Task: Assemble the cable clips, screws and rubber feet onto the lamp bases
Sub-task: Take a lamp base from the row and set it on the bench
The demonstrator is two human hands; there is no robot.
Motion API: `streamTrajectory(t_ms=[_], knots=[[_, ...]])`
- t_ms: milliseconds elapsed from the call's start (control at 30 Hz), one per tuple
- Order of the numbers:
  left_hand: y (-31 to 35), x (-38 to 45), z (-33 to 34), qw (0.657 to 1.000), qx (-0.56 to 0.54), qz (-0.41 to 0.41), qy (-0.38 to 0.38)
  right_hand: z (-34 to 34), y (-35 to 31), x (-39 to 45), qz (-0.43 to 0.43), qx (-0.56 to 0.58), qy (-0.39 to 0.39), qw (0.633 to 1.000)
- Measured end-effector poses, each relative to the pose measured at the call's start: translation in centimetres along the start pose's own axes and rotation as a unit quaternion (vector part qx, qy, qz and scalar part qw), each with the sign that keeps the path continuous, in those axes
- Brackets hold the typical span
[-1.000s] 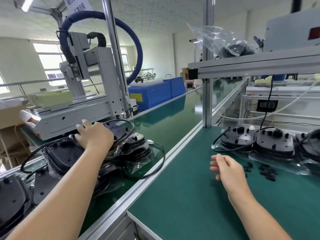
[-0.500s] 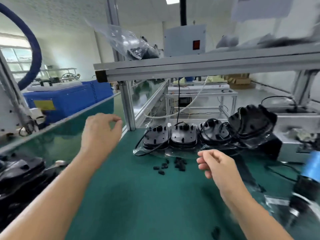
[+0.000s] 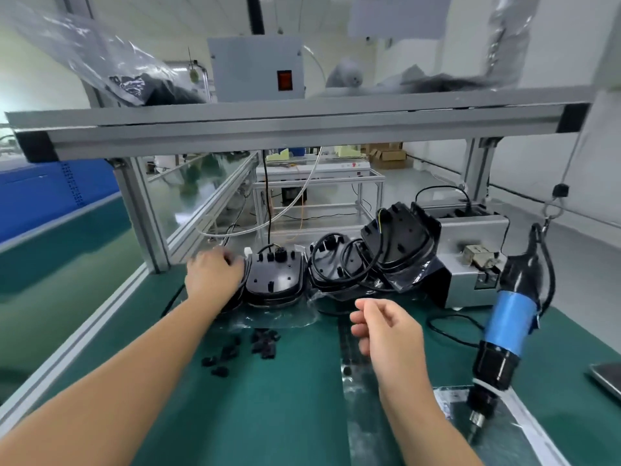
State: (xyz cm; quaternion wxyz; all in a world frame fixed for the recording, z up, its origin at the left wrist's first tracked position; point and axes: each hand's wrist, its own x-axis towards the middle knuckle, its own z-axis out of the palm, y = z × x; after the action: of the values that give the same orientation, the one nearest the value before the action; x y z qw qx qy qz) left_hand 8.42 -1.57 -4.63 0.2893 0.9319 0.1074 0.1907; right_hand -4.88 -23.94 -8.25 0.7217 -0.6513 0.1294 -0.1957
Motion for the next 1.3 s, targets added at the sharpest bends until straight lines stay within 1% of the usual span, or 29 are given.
streamTrajectory(t_ms=[100,167,233,333,467,567,700,767,800,833,867,900,933,967,1000,1033,1067,1100,1133,1167,1200,1233,1300], knots=[[5.2,-2.2,2.1,0.992,-0.076,0.088,-0.039,-1.5,-1.0,1.8,-0.014,-0.021,0.091,0.995],[7.4,-4.4,3.4,0.982,-0.139,0.114,-0.058,-2.5,-2.0,4.3,-0.012,-0.058,0.153,0.986],[8.5,-6.8,4.5,0.973,-0.184,0.123,-0.065,-3.1,-2.9,7.3,0.019,-0.063,0.186,0.980],[8.5,-9.3,5.8,0.966,-0.215,0.118,-0.081,-2.5,-3.5,10.7,0.081,-0.048,0.189,0.978],[7.8,-10.3,5.7,0.961,-0.240,0.085,-0.107,-1.2,-3.2,13.5,0.120,-0.098,0.168,0.974],[7.1,-9.8,5.0,0.963,-0.238,0.075,-0.098,-0.9,-3.2,14.5,0.129,-0.119,0.162,0.971],[6.2,-9.3,3.6,0.963,-0.242,0.072,-0.097,-1.1,-3.4,14.1,0.118,-0.093,0.178,0.973],[6.0,-9.2,3.2,0.958,-0.260,0.060,-0.107,-1.2,-3.7,13.4,0.124,-0.074,0.168,0.975],[6.0,-9.3,3.0,0.951,-0.282,0.041,-0.117,-1.1,-4.0,13.0,0.125,-0.055,0.156,0.978],[6.1,-9.4,2.8,0.937,-0.321,0.006,-0.135,-1.0,-4.5,12.4,0.124,-0.026,0.143,0.982],[6.3,-9.5,2.5,0.908,-0.379,-0.051,-0.169,-0.9,-5.1,11.8,0.121,0.010,0.126,0.984],[6.6,-9.6,2.1,0.862,-0.440,-0.124,-0.219,-0.7,-5.9,10.9,0.118,0.047,0.108,0.986],[6.9,-9.7,1.7,0.801,-0.495,-0.189,-0.279,-0.5,-6.7,9.7,0.112,0.079,0.086,0.987],[7.2,-9.8,1.4,0.730,-0.547,-0.235,-0.335,-0.4,-7.5,8.3,0.106,0.105,0.060,0.987],[7.4,-9.8,1.2,0.664,-0.594,-0.259,-0.374,-0.3,-8.1,6.8,0.101,0.123,0.031,0.987],[7.6,-9.7,1.0,0.607,-0.639,-0.269,-0.389,-0.3,-8.6,5.1,0.098,0.136,0.004,0.986],[7.8,-9.4,0.8,0.565,-0.679,-0.270,-0.382,-0.4,-9.0,3.5,0.098,0.143,-0.018,0.985],[8.0,-9.1,0.6,0.533,-0.714,-0.271,-0.363,-0.6,-9.2,1.9,0.102,0.150,-0.032,0.983],[8.1,-8.6,0.2,0.516,-0.738,-0.272,-0.340,-0.8,-9.3,0.4,0.106,0.156,-0.042,0.981],[8.2,-8.1,-0.2,0.508,-0.750,-0.276,-0.322,-1.1,-9.2,-1.0,0.111,0.156,-0.052,0.980],[8.2,-7.7,-0.7,0.513,-0.752,-0.283,-0.301,-1.4,-9.1,-2.4,0.117,0.153,-0.063,0.979],[7.9,-7.3,-1.4,0.526,-0.749,-0.288,-0.281,-1.6,-9.0,-3.8,0.125,0.151,-0.074,0.978],[7.3,-6.7,-3.4,0.575,-0.730,-0.273,-0.250,-1.9,-8.7,-6.3,0.141,0.149,-0.094,0.974]])
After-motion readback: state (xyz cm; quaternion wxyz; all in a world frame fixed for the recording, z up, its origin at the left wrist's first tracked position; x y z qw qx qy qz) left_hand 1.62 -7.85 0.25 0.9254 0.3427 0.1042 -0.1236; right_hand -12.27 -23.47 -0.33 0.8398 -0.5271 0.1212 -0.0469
